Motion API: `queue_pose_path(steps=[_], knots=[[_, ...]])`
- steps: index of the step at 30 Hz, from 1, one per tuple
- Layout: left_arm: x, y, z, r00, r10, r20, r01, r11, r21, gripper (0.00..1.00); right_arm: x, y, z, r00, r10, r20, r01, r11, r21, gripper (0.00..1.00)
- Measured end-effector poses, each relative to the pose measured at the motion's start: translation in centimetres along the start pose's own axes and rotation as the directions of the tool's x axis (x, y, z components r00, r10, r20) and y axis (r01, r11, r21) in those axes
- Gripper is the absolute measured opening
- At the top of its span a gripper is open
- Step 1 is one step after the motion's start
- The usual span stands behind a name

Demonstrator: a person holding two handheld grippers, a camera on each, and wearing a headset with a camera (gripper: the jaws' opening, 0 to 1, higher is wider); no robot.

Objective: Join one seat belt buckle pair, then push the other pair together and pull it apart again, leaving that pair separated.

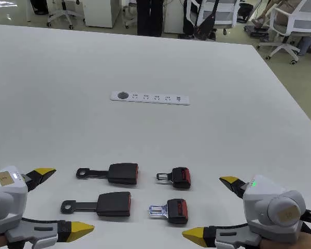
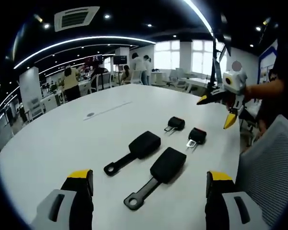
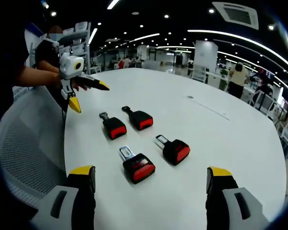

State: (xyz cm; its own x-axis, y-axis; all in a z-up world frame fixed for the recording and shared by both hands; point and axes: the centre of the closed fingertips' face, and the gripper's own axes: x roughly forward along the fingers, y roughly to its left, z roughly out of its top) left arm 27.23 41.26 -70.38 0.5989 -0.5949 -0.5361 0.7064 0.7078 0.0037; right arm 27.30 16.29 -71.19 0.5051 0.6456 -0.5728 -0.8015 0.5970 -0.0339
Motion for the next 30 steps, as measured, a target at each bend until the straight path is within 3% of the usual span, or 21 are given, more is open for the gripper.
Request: queue_pose_path(steps=[30], knots=[[0.07, 0.22, -0.07, 1.0, 0.0, 0.003, 0.0, 1.0, 0.011, 1.0, -0.05, -0.08, -0.16, 0.9999, 0.006, -0.016, -0.006, 1.0, -0.026, 0.96]])
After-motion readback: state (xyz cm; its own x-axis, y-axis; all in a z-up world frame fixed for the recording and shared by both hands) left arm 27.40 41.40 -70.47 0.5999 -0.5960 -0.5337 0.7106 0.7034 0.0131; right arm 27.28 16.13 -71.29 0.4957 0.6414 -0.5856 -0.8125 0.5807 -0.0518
